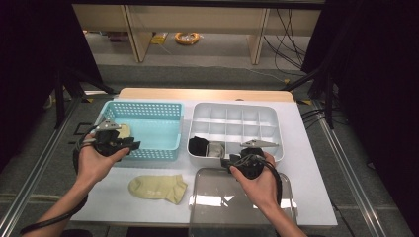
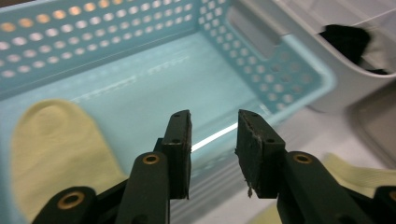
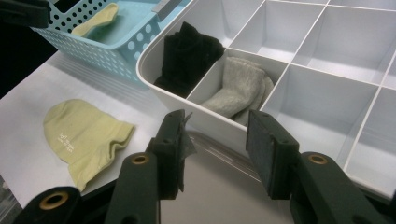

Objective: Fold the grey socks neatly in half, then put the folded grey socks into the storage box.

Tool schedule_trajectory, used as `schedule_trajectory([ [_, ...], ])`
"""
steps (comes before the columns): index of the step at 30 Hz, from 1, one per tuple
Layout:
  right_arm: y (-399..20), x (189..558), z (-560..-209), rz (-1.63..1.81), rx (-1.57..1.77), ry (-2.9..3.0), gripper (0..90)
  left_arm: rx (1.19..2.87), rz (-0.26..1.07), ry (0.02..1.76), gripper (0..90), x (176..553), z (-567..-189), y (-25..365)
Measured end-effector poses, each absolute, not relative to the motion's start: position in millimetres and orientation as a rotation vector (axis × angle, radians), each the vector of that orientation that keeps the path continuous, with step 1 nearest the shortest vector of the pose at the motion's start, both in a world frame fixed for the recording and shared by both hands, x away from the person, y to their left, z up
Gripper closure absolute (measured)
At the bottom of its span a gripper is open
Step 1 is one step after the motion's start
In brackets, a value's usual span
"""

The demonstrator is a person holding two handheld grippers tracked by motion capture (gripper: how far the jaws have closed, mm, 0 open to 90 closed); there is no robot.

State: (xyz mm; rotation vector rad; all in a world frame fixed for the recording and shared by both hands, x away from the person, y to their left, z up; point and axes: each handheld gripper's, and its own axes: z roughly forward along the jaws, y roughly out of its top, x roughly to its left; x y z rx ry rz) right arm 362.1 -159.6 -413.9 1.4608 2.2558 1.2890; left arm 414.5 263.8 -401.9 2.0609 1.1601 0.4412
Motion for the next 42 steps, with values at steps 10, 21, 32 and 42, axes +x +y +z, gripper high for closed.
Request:
schedule_trajectory([
  [10, -161, 363, -414, 1.291, 1.458, 2.250, 58.2, 2.066, 0.474, 1.350, 61.0, 457, -407, 285],
  [21, -162, 365, -413, 1.285, 1.464, 2.256, 58.0, 2.214, 0.347, 1.514, 50.3, 492, -428, 279],
  [32, -160, 363, -413, 1.292, 1.467, 2.258, 57.8, 2.307, 0.365, 1.537, 49.9, 500, -434, 277],
  [42, -161, 365, -413, 1.293, 1.434, 2.266, 57.6, 2.355, 0.275, 1.581, 69.4, 508, -437, 271],
])
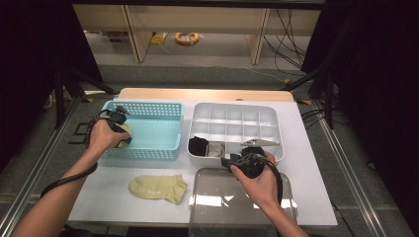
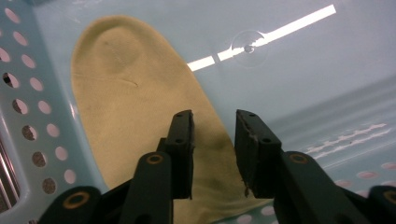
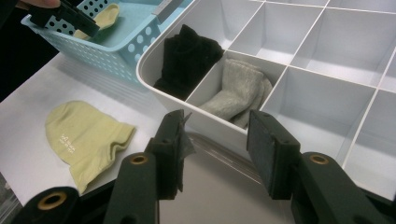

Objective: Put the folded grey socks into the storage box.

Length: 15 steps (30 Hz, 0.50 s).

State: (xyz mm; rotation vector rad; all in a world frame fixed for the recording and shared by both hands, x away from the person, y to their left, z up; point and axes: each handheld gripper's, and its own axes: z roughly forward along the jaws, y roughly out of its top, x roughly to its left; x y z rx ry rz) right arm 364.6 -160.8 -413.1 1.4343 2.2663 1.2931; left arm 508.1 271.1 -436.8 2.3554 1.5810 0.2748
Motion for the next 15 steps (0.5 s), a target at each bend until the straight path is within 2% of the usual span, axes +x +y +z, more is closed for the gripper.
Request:
schedule_trajectory([
  [2, -161, 365, -413, 1.293, 1.426, 2.269, 57.5, 2.375, 0.311, 1.593, 72.7, 510, -437, 271],
  [6, -162, 364, -412, 1.278, 1.433, 2.258, 57.6, 2.407, 0.278, 1.608, 82.0, 512, -438, 271],
  [9, -162, 365, -412, 1.302, 1.439, 2.262, 57.5, 2.422, 0.302, 1.593, 88.5, 512, -441, 272],
  [13, -161, 364, -412, 1.303, 1.460, 2.254, 57.5, 2.411, 0.279, 1.598, 89.8, 510, -432, 274],
  [15, -161, 364, -412, 1.305, 1.461, 2.253, 57.5, 2.334, 0.318, 1.581, 89.9, 505, -429, 275],
])
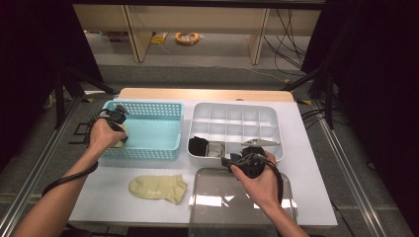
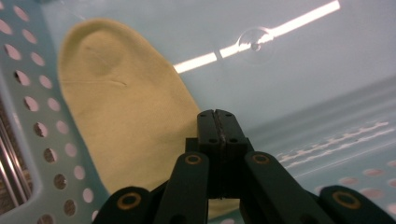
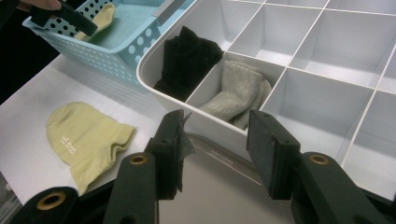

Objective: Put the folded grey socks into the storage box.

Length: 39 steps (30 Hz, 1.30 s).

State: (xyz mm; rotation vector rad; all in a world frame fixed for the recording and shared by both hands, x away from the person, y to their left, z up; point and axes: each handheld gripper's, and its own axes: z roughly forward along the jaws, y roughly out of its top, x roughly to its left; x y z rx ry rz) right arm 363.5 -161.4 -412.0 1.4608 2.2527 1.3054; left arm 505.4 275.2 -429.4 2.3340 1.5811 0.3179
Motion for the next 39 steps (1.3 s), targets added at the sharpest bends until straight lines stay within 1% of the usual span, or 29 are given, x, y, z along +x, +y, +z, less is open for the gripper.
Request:
schedule_trajectory([
  [1, -162, 364, -412, 1.303, 1.436, 2.260, 57.5, 2.327, 0.343, 1.558, 89.9, 503, -424, 277],
  [3, -162, 364, -412, 1.307, 1.440, 2.258, 57.5, 2.272, 0.347, 1.575, 89.9, 496, -415, 278],
  [5, -162, 364, -412, 1.308, 1.440, 2.258, 57.5, 2.259, 0.379, 1.522, 90.0, 491, -408, 282],
  [11, -160, 364, -412, 1.299, 1.439, 2.265, 57.4, 2.114, 0.406, 1.464, 90.0, 474, -386, 287],
  [14, -159, 364, -412, 1.304, 1.448, 2.259, 57.5, 2.064, 0.397, 1.420, 90.0, 470, -377, 286],
  [18, -160, 364, -412, 1.297, 1.441, 2.253, 57.5, 2.016, 0.426, 1.366, 90.0, 462, -366, 279],
  [23, -158, 362, -411, 1.300, 1.491, 2.245, 57.4, 2.028, 0.448, 1.280, 90.0, 451, -347, 270],
  [24, -160, 364, -412, 1.292, 1.441, 2.256, 57.5, 2.028, 0.452, 1.271, 90.0, 450, -345, 268],
  [28, -160, 363, -411, 1.288, 1.453, 2.244, 57.4, 2.023, 0.456, 1.236, 90.0, 441, -337, 263],
  [39, -159, 363, -412, 1.303, 1.451, 2.257, 57.5, 1.987, 0.413, 1.149, 90.0, 412, -322, 262],
])
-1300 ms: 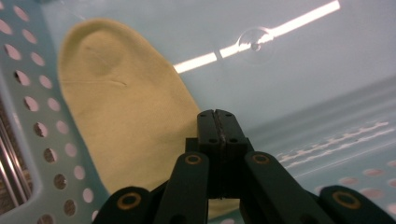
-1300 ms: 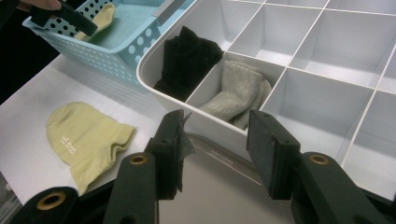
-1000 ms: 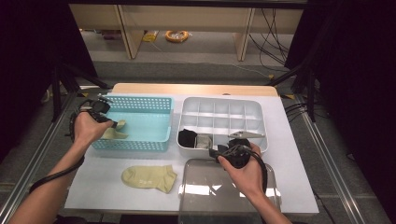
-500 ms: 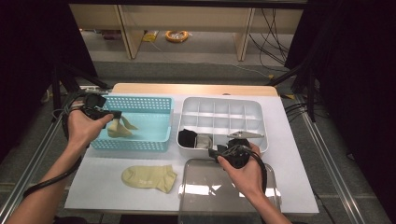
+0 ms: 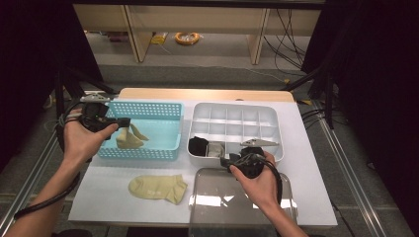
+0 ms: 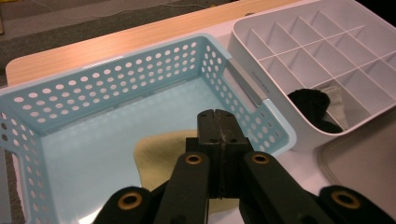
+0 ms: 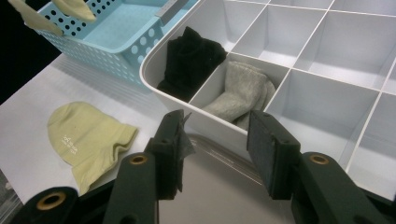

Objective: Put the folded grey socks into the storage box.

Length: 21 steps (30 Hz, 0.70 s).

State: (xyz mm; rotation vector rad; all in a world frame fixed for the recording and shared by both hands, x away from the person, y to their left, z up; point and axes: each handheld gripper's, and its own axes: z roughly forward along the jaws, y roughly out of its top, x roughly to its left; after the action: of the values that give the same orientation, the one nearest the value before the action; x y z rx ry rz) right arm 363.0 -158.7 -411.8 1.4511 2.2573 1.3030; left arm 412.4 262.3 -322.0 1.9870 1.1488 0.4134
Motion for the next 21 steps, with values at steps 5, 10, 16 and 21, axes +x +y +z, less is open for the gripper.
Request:
schedule_trajectory([
  [5, -158, 362, -411, 1.284, 1.454, 2.256, 57.5, 1.960, 0.409, 1.125, 90.0, 398, -322, 262],
  [10, -157, 361, -411, 1.301, 1.458, 2.262, 57.6, 1.961, 0.400, 1.112, 90.0, 384, -327, 265],
  [16, -156, 362, -411, 1.291, 1.440, 2.267, 57.6, 1.977, 0.359, 1.104, 90.0, 365, -342, 266],
  [21, -156, 361, -410, 1.304, 1.450, 2.266, 57.6, 1.999, 0.318, 1.105, 90.0, 350, -355, 268],
])
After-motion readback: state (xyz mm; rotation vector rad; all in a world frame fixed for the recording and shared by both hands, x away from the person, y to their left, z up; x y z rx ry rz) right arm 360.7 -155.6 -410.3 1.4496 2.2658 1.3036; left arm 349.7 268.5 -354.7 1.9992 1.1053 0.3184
